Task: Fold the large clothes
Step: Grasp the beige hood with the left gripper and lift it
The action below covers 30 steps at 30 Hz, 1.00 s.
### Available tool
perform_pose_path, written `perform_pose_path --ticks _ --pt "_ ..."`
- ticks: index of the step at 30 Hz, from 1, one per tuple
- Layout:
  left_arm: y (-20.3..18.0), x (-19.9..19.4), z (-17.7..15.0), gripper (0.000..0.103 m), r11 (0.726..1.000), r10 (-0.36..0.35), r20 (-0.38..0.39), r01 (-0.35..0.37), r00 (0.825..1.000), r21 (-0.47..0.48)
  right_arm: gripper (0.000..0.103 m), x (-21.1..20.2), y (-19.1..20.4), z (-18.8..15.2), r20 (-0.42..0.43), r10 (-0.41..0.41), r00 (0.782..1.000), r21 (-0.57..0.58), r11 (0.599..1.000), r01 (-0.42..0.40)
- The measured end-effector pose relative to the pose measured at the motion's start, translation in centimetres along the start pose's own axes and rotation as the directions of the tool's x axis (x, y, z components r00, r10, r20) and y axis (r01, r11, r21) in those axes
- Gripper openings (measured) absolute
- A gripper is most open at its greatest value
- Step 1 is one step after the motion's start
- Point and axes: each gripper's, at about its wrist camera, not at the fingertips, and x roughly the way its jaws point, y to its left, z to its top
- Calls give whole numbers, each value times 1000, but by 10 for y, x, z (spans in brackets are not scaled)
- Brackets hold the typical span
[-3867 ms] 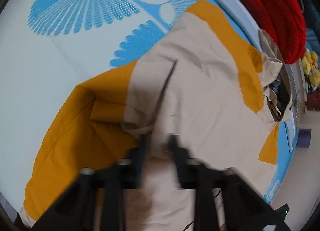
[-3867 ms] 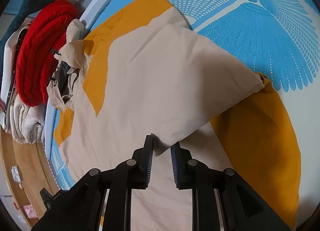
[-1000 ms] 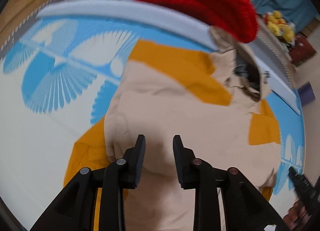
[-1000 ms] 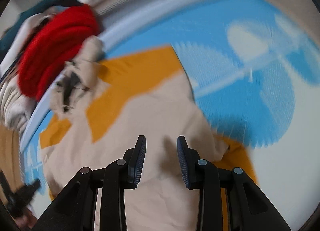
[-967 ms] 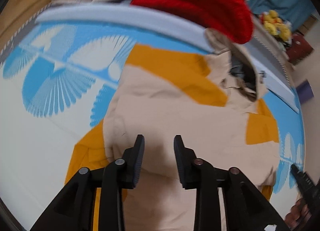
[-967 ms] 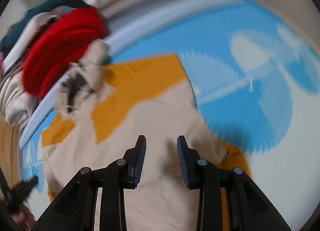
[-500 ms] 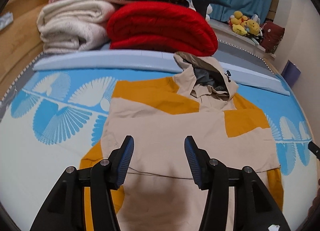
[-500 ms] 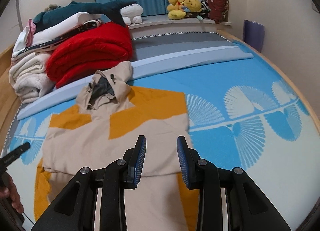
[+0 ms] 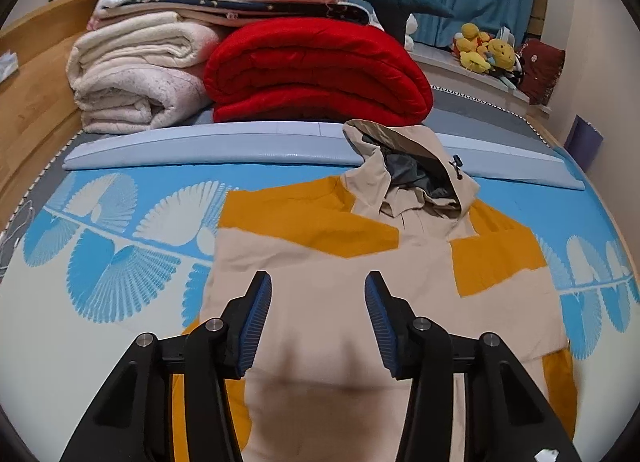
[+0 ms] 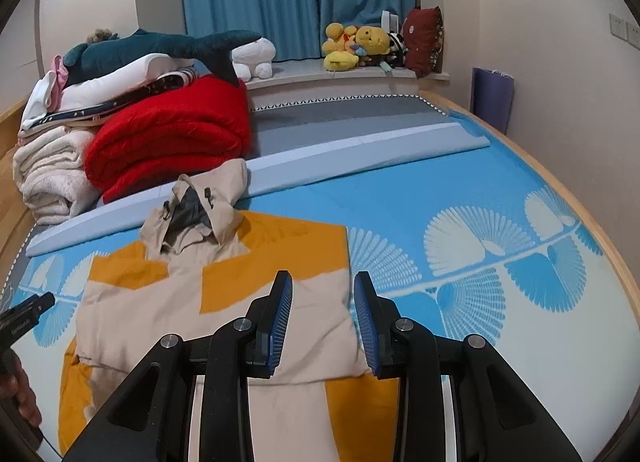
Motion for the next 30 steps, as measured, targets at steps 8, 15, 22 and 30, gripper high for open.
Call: perform_pose_path --ticks 8,15,22,30 --pt "-14 88 92 36 999 -52 -54 51 997 -16 28 29 -3 7 -18 -18 1000 -17 1000 17" --pt "-37 189 145 12 994 -106 -150 105 983 -19 9 49 -2 2 -41 -49 998 -37 998 47" --pt "-48 266 185 15 977 -200 -212 178 956 -121 14 69 -5 -7 -90 -51 995 -1 999 51" --pt "-53 325 204 33 959 -241 -286 183 927 -217 26 90 -11 -20 -140 -54 989 -2 999 55"
